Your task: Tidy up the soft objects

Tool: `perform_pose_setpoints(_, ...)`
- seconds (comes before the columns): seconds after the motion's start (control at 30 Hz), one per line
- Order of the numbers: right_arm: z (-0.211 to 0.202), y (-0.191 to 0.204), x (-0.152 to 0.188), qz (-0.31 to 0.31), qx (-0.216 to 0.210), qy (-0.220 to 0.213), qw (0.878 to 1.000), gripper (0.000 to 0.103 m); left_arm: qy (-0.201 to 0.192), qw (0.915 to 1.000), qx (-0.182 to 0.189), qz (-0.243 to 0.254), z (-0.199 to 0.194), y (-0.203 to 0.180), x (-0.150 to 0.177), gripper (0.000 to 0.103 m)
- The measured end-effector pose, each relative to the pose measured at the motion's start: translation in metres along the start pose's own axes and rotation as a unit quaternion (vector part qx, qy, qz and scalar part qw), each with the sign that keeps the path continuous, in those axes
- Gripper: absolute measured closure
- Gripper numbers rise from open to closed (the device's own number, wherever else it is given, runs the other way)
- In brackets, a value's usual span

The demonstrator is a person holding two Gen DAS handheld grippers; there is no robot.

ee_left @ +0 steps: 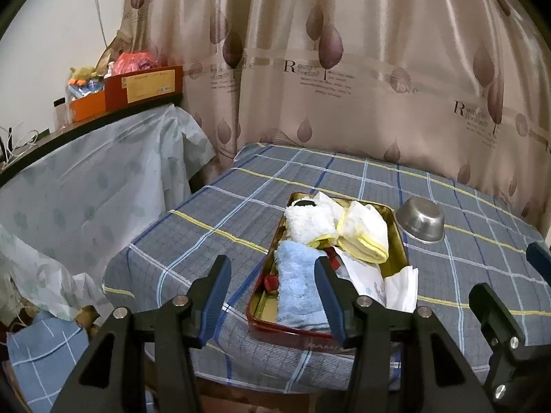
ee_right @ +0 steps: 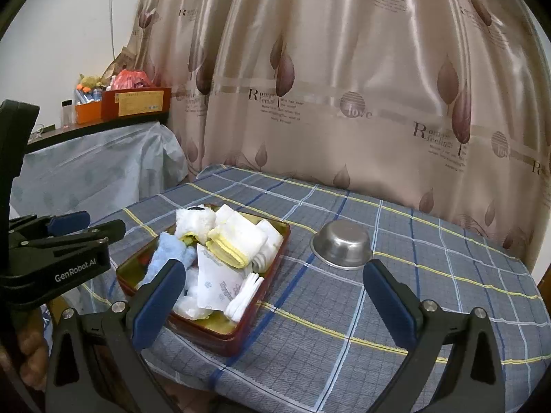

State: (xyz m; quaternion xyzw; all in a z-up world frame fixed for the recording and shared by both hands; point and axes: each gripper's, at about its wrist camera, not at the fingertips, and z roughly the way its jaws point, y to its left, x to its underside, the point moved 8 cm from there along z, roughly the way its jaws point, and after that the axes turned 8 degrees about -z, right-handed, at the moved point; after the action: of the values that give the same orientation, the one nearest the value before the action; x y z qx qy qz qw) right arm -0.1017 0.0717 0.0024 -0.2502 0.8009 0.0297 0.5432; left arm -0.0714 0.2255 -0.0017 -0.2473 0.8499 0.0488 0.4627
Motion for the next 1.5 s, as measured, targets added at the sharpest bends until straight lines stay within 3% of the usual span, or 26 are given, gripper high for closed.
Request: perform_pose_setpoints(1.5,0.003,0.013,0.003,-0.002,-0.021,0.006,1.000,0.001,0.014,0.9999,-0.001,0.005,0.005,0.000,0.004,0.052)
